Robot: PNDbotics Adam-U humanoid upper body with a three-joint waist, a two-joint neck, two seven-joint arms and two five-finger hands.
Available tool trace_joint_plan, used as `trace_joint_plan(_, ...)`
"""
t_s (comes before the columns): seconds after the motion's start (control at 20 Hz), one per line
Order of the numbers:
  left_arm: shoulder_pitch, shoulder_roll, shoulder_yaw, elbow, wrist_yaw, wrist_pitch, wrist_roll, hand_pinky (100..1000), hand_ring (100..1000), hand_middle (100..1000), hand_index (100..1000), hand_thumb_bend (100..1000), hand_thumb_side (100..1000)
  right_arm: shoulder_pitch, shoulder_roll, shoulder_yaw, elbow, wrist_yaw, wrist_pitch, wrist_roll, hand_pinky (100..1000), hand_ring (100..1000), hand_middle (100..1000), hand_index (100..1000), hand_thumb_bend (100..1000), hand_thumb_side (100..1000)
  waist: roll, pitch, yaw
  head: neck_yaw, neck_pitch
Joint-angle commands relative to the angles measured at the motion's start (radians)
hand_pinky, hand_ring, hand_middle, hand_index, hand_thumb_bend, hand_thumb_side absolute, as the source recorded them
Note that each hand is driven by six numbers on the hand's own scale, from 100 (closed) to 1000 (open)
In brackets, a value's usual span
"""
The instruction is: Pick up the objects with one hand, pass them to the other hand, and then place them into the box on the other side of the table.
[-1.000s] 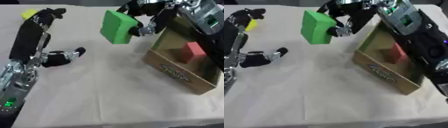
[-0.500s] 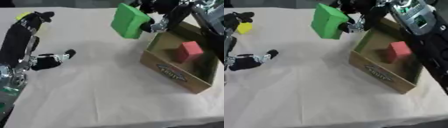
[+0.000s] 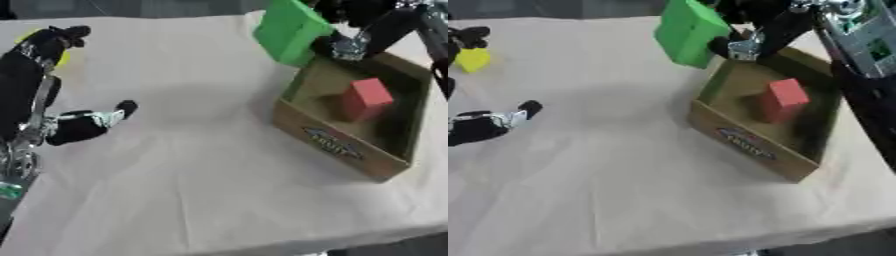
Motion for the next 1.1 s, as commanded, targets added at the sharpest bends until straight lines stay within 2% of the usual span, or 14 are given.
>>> trace_joint_plan(0.05, -0.007, 0.027, 0.016, -0.021, 0.007, 0.008, 0.003, 732, 729, 660, 865, 673, 342, 0.011, -0.048, -0.049, -0.032, -0.013, 0.006, -0.041, 972, 553, 261, 387, 100, 189, 0.015, -0.014, -0.005, -0.004, -0.016)
trace_joint_plan(0.2, -0.003, 0.028, 0.019, -0.022, 0.008, 0.01, 0.007, 732, 729, 661, 867, 669, 342, 0.038, -0.058, -0.081, -0.042, -0.005, 0.01, -0.086, 969, 553, 261, 387, 100, 149, 0.02, -0.013, -0.011, -0.009, -0.018)
trace_joint_plan(0.4, 0.008, 0.051, 0.027, -0.035, 0.02, 0.021, 0.015, 732, 728, 660, 867, 636, 361, 0.075, -0.067, -0.107, -0.02, 0.01, 0.018, -0.124, 974, 549, 262, 391, 100, 190, 0.023, -0.012, -0.017, -0.02, -0.021)
trace_joint_plan(1.1, 0.087, 0.141, 0.1, -0.112, 0.1, 0.091, 0.087, 719, 715, 641, 862, 551, 429, 0.206, -0.098, -0.199, 0.064, 0.089, 0.001, -0.233, 968, 548, 270, 397, 100, 208, 0.024, -0.005, -0.014, -0.021, -0.035)
